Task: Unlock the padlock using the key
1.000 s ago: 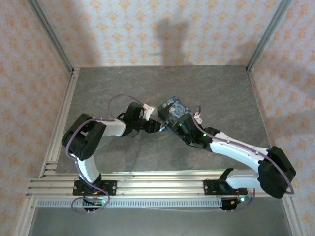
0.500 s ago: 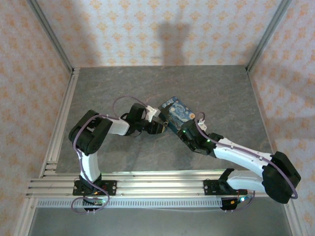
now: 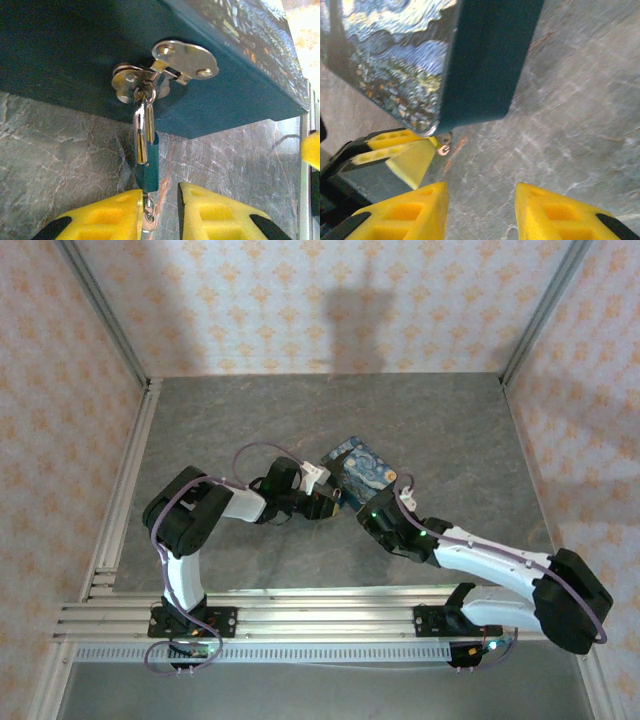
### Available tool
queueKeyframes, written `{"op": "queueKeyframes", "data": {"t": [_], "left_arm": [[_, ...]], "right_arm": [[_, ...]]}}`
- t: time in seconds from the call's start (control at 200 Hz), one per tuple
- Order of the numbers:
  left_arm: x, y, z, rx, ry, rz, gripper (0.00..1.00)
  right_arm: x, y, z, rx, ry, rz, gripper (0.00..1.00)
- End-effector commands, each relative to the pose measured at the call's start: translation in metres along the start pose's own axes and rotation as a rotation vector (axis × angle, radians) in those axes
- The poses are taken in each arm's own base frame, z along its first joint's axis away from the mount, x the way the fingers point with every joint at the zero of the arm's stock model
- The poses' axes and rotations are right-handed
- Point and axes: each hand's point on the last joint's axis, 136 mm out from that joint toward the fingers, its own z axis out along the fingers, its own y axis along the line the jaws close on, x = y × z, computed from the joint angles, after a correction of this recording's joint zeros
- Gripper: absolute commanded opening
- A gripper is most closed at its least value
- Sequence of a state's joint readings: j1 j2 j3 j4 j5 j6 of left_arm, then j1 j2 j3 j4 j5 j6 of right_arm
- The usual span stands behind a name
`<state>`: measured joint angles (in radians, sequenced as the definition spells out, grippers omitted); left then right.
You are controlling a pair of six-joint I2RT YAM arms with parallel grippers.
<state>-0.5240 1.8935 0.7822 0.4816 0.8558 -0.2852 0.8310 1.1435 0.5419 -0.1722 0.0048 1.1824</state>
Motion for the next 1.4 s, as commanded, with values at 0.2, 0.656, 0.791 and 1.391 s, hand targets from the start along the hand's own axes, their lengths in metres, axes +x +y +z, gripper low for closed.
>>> {"op": "queueKeyframes", "data": {"t": [0.2,0.656,0.791,1.391], "left_arm": [[-0.003,0.013,0.007,-0.037,-0.073,-0.065,0.27],[-0.006,0.021,0.012,-0.047,-0.11,-0.107,0.28],[-0.007,0.028,0.012,-0.088,-0.123,-0.117,0.31],[-0.004,0.047,0.02,-0.213,-0.073,-0.155,0.14]], "right_arm": [[0.003,-0.001,0.011,0.003,-0.037,0.044,0.39],[0.003,-0.007,0.027,0.025,-0.059,0.103,0.37],[0.002,-0.006,0.028,0.029,-0.065,0.101,0.35],[-0.006,-0.013,0.024,0.067,-0.106,0.068,0.33]]}}
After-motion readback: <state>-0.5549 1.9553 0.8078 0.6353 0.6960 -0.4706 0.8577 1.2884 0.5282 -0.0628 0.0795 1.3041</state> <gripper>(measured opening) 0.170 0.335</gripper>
